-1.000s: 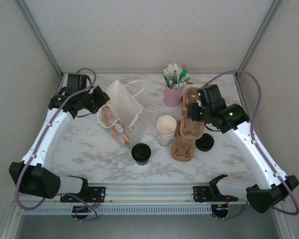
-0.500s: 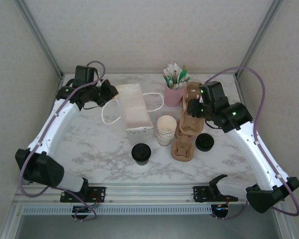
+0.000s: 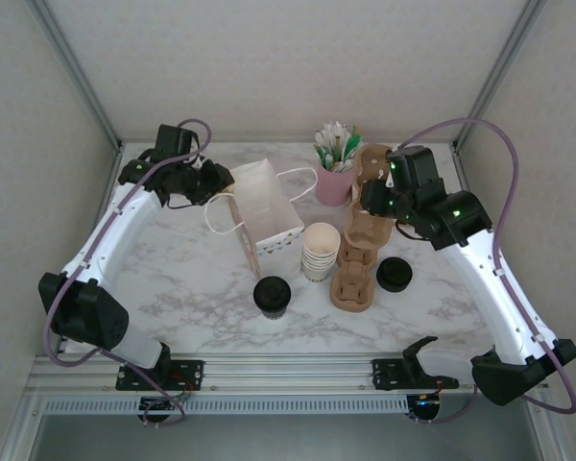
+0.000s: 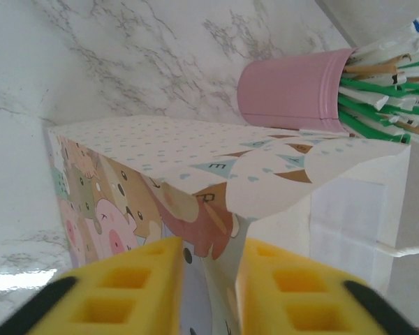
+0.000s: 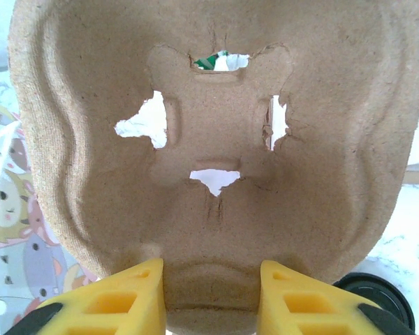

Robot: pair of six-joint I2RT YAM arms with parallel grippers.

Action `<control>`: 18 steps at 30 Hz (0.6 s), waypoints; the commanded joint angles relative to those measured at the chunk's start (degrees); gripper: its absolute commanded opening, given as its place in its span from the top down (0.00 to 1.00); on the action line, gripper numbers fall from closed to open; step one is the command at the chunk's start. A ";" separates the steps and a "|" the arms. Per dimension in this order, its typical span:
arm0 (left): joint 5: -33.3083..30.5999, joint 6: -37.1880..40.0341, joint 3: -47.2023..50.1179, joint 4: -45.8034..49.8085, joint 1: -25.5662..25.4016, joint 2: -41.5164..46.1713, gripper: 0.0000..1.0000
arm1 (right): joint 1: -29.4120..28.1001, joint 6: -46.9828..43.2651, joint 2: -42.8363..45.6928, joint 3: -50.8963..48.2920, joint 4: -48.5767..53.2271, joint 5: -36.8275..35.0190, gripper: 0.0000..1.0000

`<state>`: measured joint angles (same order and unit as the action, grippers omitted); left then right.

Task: Pack the takeout coffee

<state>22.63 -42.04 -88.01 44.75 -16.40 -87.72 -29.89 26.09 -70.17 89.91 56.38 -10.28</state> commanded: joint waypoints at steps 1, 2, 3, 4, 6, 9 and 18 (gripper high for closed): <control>-1.72 0.05 -2.34 2.51 -0.38 -0.04 0.59 | -0.35 -0.85 -0.74 3.93 -1.00 1.29 0.68; -1.85 0.02 -2.37 2.61 -0.35 0.18 0.50 | -0.42 -0.74 -1.05 4.65 -1.06 1.54 0.69; -2.13 -0.10 -2.38 2.79 -0.38 0.43 0.45 | -0.49 -0.62 -1.37 5.66 -1.14 1.79 0.69; -2.35 -0.15 -2.51 2.84 -0.43 0.69 0.43 | -0.61 -0.64 -1.70 6.57 -1.34 2.10 0.69; -3.20 -0.19 -2.69 3.14 -0.43 1.40 0.37 | -0.92 -0.35 -2.46 8.62 -1.63 2.91 0.69; -5.06 0.16 -3.07 3.75 -0.38 2.62 0.28 | -2.56 -0.27 -4.06 12.06 -2.26 3.74 0.69; -9.27 -0.83 -2.16 3.40 -0.39 6.91 0.09 | -12.21 -0.46 -10.57 20.63 -5.65 3.27 0.70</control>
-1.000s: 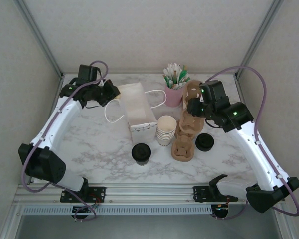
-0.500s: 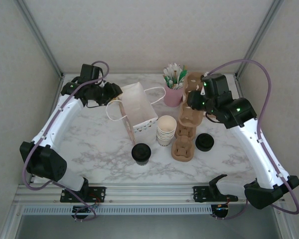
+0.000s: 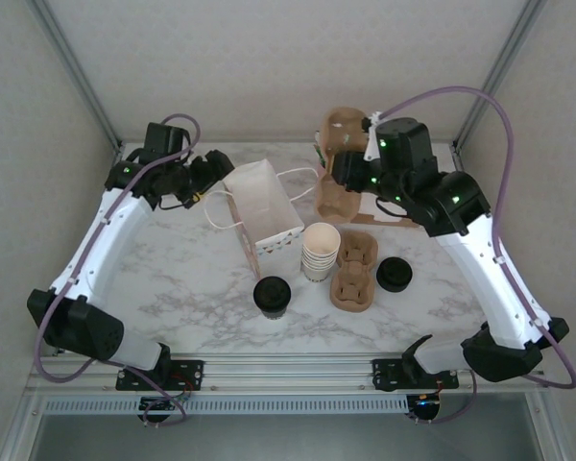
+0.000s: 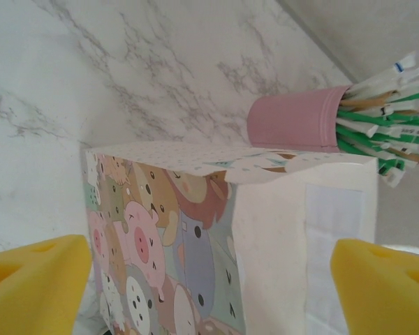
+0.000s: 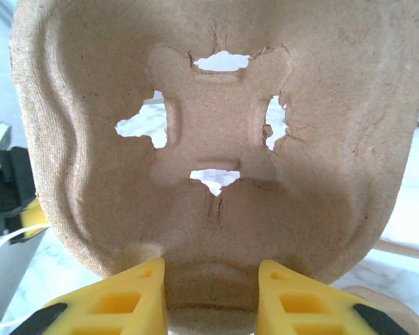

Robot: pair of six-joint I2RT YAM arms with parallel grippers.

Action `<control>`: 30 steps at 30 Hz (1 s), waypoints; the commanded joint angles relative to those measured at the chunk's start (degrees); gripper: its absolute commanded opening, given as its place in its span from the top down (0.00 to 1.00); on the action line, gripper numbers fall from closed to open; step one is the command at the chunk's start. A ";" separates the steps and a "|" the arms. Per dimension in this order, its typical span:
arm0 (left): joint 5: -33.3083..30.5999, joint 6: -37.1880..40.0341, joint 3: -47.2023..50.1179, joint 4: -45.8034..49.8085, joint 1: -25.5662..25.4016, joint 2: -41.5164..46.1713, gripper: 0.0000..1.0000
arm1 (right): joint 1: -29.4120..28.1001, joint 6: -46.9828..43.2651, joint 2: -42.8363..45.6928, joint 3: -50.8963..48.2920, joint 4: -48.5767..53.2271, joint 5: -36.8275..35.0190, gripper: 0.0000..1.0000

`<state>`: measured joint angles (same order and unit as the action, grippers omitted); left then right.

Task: Pack the takeout coffee

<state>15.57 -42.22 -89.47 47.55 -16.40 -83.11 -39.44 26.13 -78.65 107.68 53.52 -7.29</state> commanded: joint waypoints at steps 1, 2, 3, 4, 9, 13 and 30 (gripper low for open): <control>-2.38 -0.90 -0.41 0.45 -0.42 2.68 0.08 | -3.05 -0.68 -2.88 3.46 -3.17 0.13 0.70; -2.80 -1.10 0.09 0.23 -0.46 3.31 0.07 | -5.62 -1.19 -3.89 4.11 -3.67 -0.40 0.70; -3.36 -1.47 0.61 0.13 -0.40 3.82 0.07 | -6.94 -1.90 -5.07 4.97 -3.98 -0.97 0.70; -4.04 -1.74 1.15 0.20 -0.45 4.36 0.07 | -7.96 -2.42 -6.17 5.94 -3.95 -1.38 0.70; -4.64 -2.56 4.75 -0.79 -0.46 6.96 0.16 | -11.69 -4.40 -12.27 11.12 -4.30 -2.75 0.70; -5.20 -2.73 6.34 0.18 -0.41 7.95 0.24 | -13.65 -5.89 -16.26 13.96 -3.89 -4.15 0.70; -3.69 -2.95 9.20 0.08 -0.39 10.06 0.46 | -14.88 -10.97 -24.28 14.73 -4.13 -8.10 0.70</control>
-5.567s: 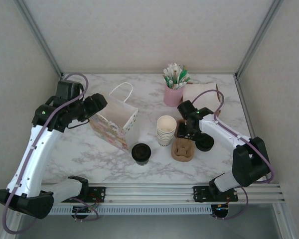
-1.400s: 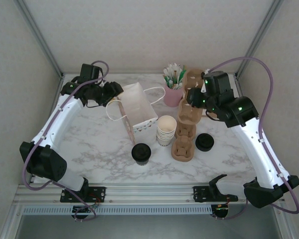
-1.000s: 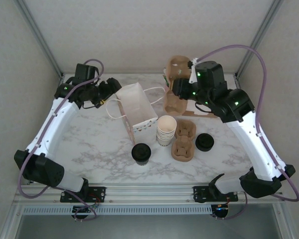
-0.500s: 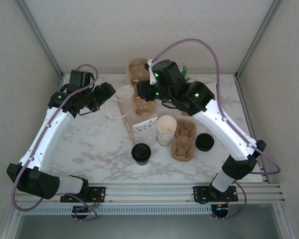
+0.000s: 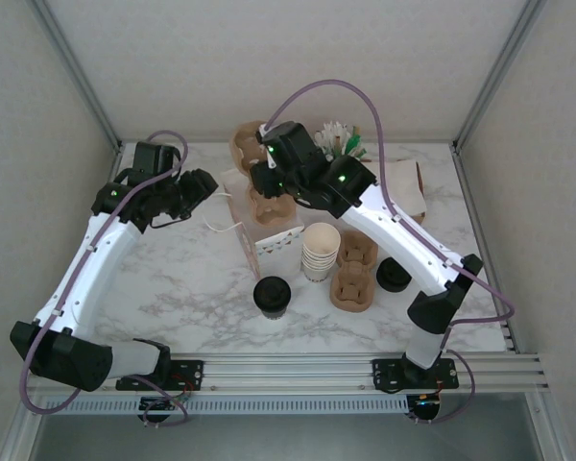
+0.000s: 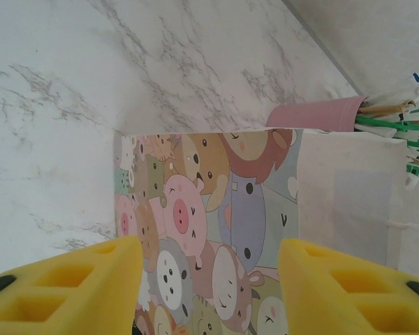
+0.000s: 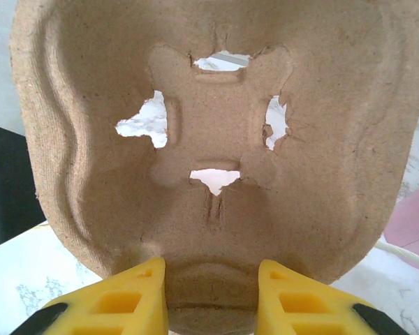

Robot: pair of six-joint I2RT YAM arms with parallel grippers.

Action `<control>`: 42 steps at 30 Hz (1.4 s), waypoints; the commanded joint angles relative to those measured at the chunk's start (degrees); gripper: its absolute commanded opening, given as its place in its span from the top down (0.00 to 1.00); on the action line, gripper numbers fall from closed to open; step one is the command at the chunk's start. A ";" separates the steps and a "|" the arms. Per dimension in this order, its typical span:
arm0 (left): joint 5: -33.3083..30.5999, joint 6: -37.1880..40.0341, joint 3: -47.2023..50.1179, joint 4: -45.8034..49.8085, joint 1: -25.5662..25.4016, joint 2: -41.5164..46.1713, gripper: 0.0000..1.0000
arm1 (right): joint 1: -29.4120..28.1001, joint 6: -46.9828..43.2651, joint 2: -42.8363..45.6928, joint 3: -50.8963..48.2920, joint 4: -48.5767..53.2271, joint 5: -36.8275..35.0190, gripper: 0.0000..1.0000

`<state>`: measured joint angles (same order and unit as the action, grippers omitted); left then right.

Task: Pack the takeout coffee

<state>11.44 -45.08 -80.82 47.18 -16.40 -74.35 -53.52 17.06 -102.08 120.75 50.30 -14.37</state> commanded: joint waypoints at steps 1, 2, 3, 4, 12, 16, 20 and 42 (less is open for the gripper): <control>0.51 -0.20 0.59 0.46 -0.38 1.31 0.47 | -1.04 -2.22 -1.22 1.56 -0.85 -0.80 0.70; 0.51 -0.24 0.59 0.44 -0.38 1.31 0.47 | -1.37 -2.41 -1.48 1.64 -0.74 -0.70 0.70; 0.52 -0.32 0.60 0.37 -0.40 1.24 0.47 | -1.57 -2.70 -1.74 1.68 -0.70 -0.68 0.70; 0.64 -0.36 0.63 0.37 -0.40 1.22 0.48 | -1.78 -3.00 -2.03 1.81 -0.56 -0.66 0.70; 0.65 -0.73 0.71 0.14 -0.38 0.78 0.55 | -2.04 -3.52 -3.12 1.69 2.13 -2.49 0.70; 0.86 -0.83 0.63 0.16 -0.43 0.53 0.55 | -2.11 -2.92 -3.28 1.30 4.47 -2.61 0.70; 0.77 -1.17 0.77 0.10 -0.38 0.51 0.55 | -2.21 -2.47 -3.31 -0.20 5.22 -1.86 0.71; -0.07 -2.20 1.80 -0.16 -0.64 1.10 0.55 | -2.16 -2.40 -8.46 3.20 10.79 0.22 0.71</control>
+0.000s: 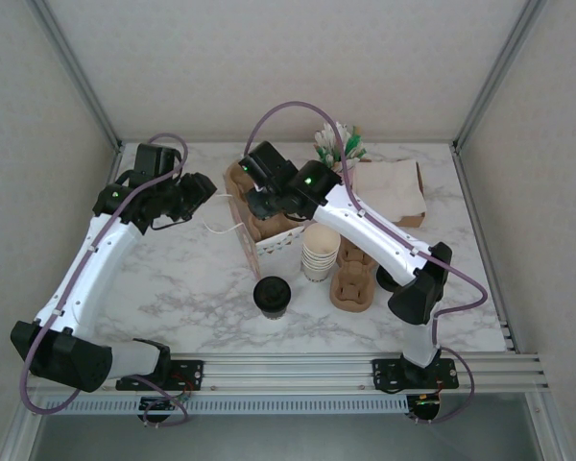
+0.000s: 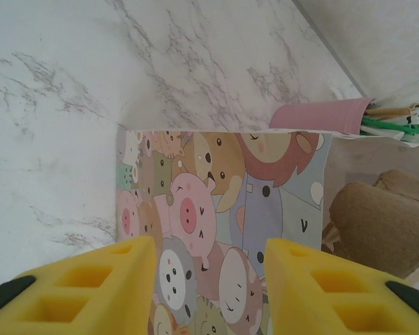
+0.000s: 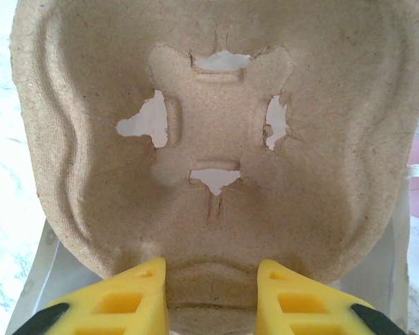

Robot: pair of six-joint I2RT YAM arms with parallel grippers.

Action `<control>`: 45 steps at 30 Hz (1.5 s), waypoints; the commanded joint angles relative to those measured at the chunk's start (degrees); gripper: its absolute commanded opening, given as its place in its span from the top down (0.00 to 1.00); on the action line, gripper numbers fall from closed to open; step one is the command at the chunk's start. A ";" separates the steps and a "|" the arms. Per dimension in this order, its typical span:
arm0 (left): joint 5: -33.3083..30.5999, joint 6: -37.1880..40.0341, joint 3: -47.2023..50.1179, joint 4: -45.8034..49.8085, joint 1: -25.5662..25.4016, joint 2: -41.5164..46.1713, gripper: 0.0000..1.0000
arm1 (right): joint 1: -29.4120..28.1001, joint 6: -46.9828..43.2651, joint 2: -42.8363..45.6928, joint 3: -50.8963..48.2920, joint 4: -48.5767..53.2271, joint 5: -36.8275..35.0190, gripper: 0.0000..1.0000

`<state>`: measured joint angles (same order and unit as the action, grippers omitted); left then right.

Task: Pack the takeout coffee

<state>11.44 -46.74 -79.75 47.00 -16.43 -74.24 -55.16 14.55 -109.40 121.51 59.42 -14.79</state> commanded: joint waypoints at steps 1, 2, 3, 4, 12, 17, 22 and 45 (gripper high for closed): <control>-0.14 -0.54 0.80 0.14 -0.61 1.02 0.56 | -0.57 0.13 -1.44 2.71 2.09 0.58 0.71; -0.17 -0.54 0.82 0.18 -0.58 1.02 0.55 | -0.52 0.15 -1.67 2.92 2.46 0.63 0.71; -0.20 -0.55 0.89 0.17 -0.61 1.11 0.55 | -0.56 0.20 -2.08 3.32 2.87 0.64 0.71; -0.27 -0.55 0.93 0.19 -0.62 1.11 0.55 | -0.54 0.30 -2.36 3.67 3.40 0.54 0.71; -0.46 -0.76 0.99 0.13 -0.71 1.29 0.55 | -0.56 0.57 -4.55 5.95 5.68 1.20 0.71; -0.46 -0.81 1.17 0.16 -0.89 1.38 0.55 | -0.52 0.66 -5.69 7.25 7.22 1.08 0.71; -0.56 -0.77 1.27 0.26 -1.06 1.46 0.56 | -0.51 0.74 -6.86 8.28 8.58 1.03 0.71; -0.90 -0.63 1.19 0.64 -1.24 1.55 0.56 | -0.11 -1.15 -9.44 9.83 12.39 0.89 0.71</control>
<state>11.35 -46.76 -78.94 47.00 -17.10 -74.13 -55.16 14.59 -117.67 130.41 69.01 -13.89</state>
